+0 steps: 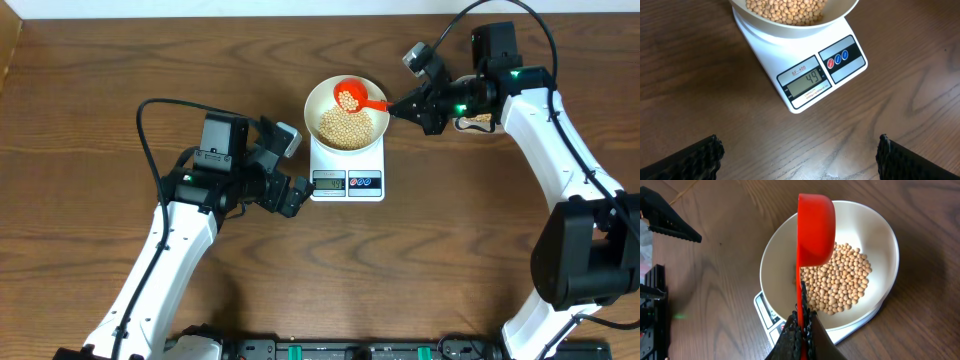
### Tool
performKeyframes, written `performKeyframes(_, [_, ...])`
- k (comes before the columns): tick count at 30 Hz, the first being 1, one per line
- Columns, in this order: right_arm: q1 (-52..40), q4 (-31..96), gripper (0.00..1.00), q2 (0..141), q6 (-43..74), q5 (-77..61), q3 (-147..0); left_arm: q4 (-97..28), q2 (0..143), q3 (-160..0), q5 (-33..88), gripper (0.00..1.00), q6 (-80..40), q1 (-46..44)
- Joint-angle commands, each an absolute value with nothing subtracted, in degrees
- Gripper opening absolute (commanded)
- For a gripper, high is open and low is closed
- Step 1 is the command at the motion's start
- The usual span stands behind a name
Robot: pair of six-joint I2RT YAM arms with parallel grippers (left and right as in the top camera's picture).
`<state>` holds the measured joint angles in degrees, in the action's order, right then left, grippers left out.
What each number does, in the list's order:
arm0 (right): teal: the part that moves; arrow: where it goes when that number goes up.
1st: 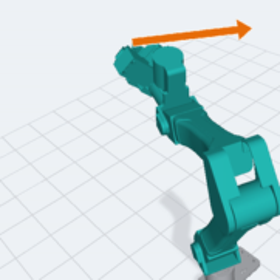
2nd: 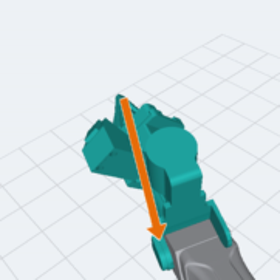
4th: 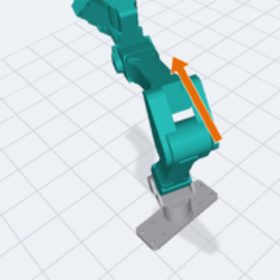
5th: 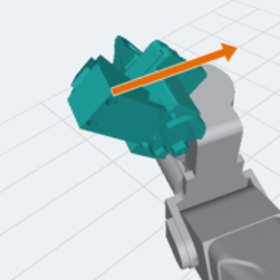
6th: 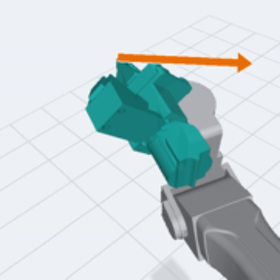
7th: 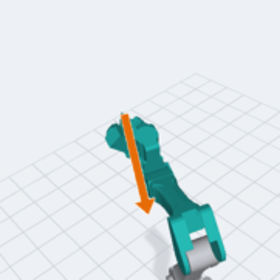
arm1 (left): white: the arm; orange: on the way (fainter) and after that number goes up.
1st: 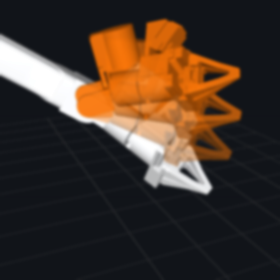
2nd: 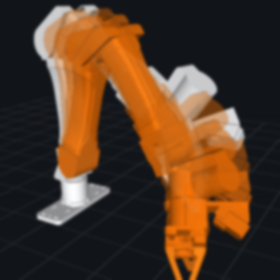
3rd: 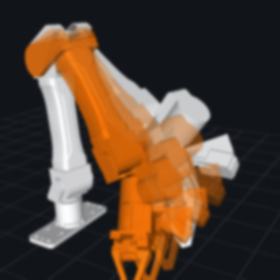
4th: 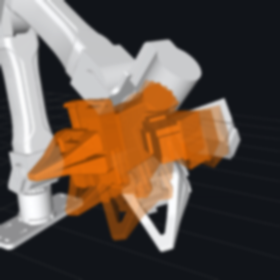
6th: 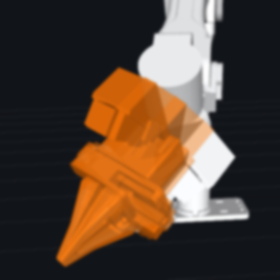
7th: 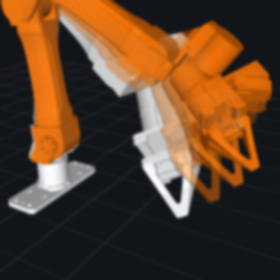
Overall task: Scoop item into bowl and weigh 50g on scale
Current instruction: 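Hold the scoop above the bowl while the scale reading settles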
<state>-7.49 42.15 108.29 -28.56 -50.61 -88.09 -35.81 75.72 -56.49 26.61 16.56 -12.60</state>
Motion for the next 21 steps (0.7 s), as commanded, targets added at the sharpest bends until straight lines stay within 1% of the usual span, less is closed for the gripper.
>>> performKeyframes(1, [-7.5,41.9,0.01,108.7,-28.4,-51.5,-88.1,-36.0,75.9,-56.5,26.3,1.0,16.9,-12.6])
performKeyframes(14, [-7.6,42.0,0.01,108.7,-36.2,-46.8,-88.1,-36.0,75.9,-56.5,26.3,1.0,16.9,-12.6])
performKeyframes(21, [-7.6,41.4,0.01,108.7,-36.5,-46.6,-88.1,-36.0,75.9,-56.5,26.3,1.0,16.9,-12.6])
